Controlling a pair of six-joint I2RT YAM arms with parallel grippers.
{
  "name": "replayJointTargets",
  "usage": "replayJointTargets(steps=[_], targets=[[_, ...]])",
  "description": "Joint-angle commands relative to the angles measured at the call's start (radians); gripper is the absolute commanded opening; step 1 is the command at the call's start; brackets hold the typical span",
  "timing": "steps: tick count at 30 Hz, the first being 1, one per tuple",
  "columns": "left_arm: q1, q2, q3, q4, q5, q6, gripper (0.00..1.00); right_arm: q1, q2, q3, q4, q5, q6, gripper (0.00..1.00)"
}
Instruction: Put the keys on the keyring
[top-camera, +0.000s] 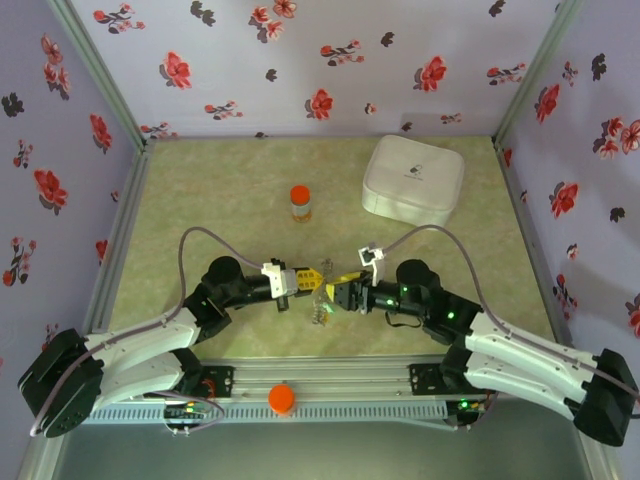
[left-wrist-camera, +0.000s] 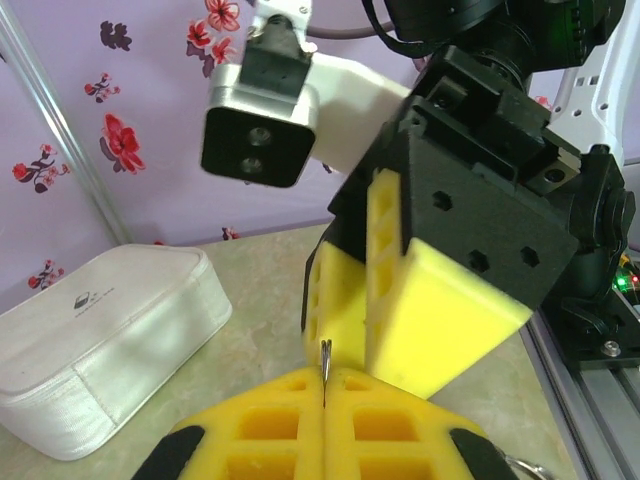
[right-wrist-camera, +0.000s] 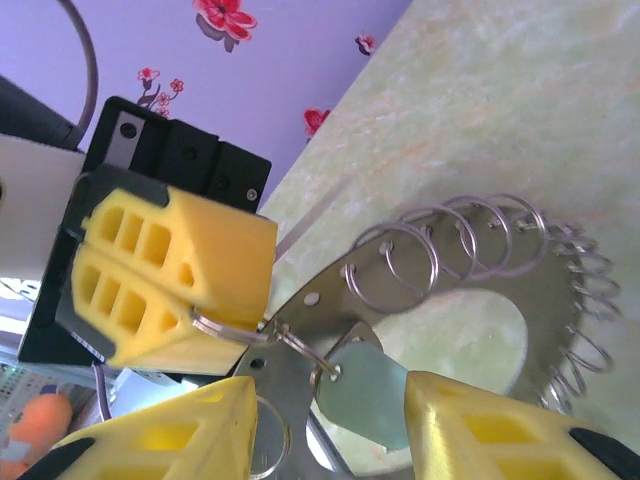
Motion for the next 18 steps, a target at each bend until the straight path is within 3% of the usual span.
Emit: replayJointTargets(steps=[1,9,18], targets=[[0.001,-0.007,0.007,0.085,0.014,-0.029,0.00,0.006,-0.049,-0.028,0.033,0.020,-0.213,0.41],[0.002,-0.001,0.009,0.087,0.016,-0.037,0.00,-0.019,0.012,0.027,-0.004,-0.043,-0.269,0.44],[0.001,-0.004,0.009,0.089,0.016,-0.038,0.00,-0.018,0.064,0.042,-0.002,0.004,-0.319,0.42]])
